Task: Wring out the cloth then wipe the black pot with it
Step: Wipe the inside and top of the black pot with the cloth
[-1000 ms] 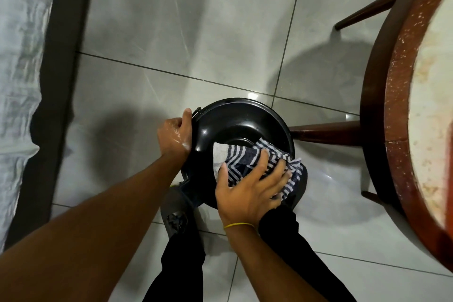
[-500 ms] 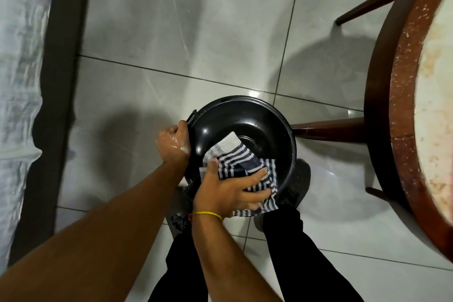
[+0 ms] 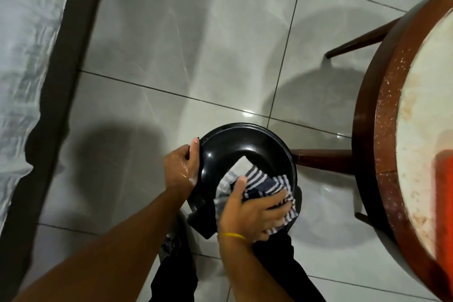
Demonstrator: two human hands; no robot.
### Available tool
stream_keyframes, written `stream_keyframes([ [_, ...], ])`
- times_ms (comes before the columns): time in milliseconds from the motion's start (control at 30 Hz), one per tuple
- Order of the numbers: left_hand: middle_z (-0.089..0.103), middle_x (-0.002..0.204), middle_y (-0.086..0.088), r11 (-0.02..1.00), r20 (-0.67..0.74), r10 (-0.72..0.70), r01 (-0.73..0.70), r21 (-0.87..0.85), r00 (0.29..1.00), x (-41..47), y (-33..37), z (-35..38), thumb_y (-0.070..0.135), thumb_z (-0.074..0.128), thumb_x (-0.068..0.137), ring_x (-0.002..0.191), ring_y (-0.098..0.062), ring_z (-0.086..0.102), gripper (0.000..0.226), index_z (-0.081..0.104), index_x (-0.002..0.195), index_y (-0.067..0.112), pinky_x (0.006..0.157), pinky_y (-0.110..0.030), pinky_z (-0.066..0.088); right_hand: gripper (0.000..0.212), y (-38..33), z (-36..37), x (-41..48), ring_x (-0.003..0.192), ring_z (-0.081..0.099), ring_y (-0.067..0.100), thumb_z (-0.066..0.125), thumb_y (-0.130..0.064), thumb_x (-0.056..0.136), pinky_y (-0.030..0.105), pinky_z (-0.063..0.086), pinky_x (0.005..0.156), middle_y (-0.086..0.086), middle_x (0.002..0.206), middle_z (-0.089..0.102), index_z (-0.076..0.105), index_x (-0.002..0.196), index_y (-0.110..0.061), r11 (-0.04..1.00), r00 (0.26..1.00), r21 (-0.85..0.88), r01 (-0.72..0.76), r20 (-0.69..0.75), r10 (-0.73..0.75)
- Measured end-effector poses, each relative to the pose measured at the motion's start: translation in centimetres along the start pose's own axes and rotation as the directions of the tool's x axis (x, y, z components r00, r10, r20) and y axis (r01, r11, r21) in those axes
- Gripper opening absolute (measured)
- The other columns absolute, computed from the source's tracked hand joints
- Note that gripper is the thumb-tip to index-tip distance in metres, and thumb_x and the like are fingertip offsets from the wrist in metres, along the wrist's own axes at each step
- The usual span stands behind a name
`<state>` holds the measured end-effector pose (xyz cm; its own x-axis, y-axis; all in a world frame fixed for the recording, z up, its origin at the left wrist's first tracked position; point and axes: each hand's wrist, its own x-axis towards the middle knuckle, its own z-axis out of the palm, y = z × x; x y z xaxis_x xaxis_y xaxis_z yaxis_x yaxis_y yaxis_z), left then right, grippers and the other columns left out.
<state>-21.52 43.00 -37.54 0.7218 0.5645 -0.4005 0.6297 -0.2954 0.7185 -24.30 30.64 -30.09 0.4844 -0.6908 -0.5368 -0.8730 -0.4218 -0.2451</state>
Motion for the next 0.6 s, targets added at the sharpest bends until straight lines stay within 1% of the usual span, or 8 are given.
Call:
stream_keyframes([
  [67,0.022,0.054,0.002,0.998,0.011,0.042,-0.043,0.049,0.999,0.0,0.4,-0.3,0.040,0.052,0.109,0.052,-0.016,0.022,0.065,0.026,0.054,0.019,0.053,-0.036,0.020,0.105,-1.1,0.7,1.8,0.165,0.017,0.051,0.058,-0.075,0.094,0.077,0.027,0.121,0.013,0.182,0.015,0.019,0.174,-0.019,0.999,0.995,-0.036,0.038,-0.089,-0.041],
  [167,0.022,0.052,0.001,0.997,0.031,0.054,-0.056,0.060,0.998,0.0,1.0,-0.6,0.033,0.052,0.110,0.052,-0.019,0.023,0.065,0.023,0.053,0.022,0.056,-0.037,0.021,0.094,-2.1,1.1,4.5,0.164,0.024,0.050,0.045,-0.080,0.097,0.076,0.028,0.119,0.011,0.179,0.026,0.026,0.171,-0.024,0.959,0.961,-0.186,0.212,-0.140,-0.239],
  [267,0.021,0.049,0.006,0.996,0.036,0.068,-0.071,0.062,0.997,0.0,1.2,-0.6,0.031,0.051,0.111,0.049,-0.016,0.023,0.066,0.023,0.052,0.025,0.054,-0.033,0.019,0.088,-3.4,1.3,6.0,0.163,0.026,0.049,0.037,-0.079,0.097,0.077,0.027,0.121,0.008,0.179,0.030,0.030,0.169,-0.029,0.860,0.893,-0.320,0.397,-0.081,-0.442],
  [367,0.025,0.047,0.006,0.998,0.028,0.046,-0.047,0.048,0.999,0.4,0.9,-0.7,0.032,0.050,0.111,0.047,-0.014,0.025,0.066,0.026,0.050,0.024,0.053,-0.033,0.020,0.082,-4.9,1.6,6.2,0.164,0.028,0.048,0.039,-0.076,0.099,0.079,0.024,0.123,0.005,0.178,0.034,0.036,0.168,-0.031,0.726,0.788,-0.383,0.571,0.006,-0.616],
  [433,0.029,0.046,0.005,0.997,0.035,0.047,-0.049,0.061,0.998,1.0,0.5,-1.0,0.035,0.047,0.112,0.046,-0.016,0.029,0.066,0.029,0.049,0.023,0.053,-0.035,0.024,0.079,-5.9,2.0,6.2,0.165,0.027,0.046,0.041,-0.075,0.099,0.080,0.017,0.125,0.002,0.177,0.036,0.039,0.167,-0.035,0.563,0.657,-0.408,0.718,0.131,-0.743],
  [500,0.040,0.047,0.002,0.999,0.052,0.025,-0.027,0.045,0.998,2.0,0.3,-1.4,0.042,0.042,0.110,0.049,-0.018,0.039,0.064,0.035,0.049,0.023,0.056,-0.037,0.031,0.074,-6.4,2.5,6.0,0.164,0.031,0.044,0.045,-0.074,0.098,0.080,0.016,0.126,-0.001,0.173,0.042,0.046,0.162,-0.037,0.320,0.444,-0.390,0.863,0.284,-0.850],
  [533,0.048,0.052,-0.003,0.999,0.068,-0.036,0.036,-0.002,0.997,2.8,0.3,-1.5,0.048,0.038,0.107,0.053,-0.022,0.046,0.063,0.041,0.050,0.022,0.060,-0.039,0.037,0.072,-6.6,2.7,5.7,0.162,0.033,0.044,0.048,-0.072,0.097,0.080,0.016,0.125,-0.002,0.171,0.045,0.050,0.159,-0.037,0.197,0.328,-0.359,0.912,0.354,-0.876],
  [600,0.058,0.065,-0.016,0.944,0.147,-0.251,0.275,-0.184,0.957,4.6,0.5,-1.8,0.056,0.033,0.103,0.066,-0.028,0.054,0.066,0.051,0.054,0.017,0.073,-0.042,0.045,0.069,-6.7,3.0,5.3,0.159,0.037,0.043,0.053,-0.069,0.095,0.078,0.013,0.125,-0.002,0.166,0.049,0.055,0.155,-0.036,0.005,0.142,-0.285,0.959,0.463,-0.875],
])
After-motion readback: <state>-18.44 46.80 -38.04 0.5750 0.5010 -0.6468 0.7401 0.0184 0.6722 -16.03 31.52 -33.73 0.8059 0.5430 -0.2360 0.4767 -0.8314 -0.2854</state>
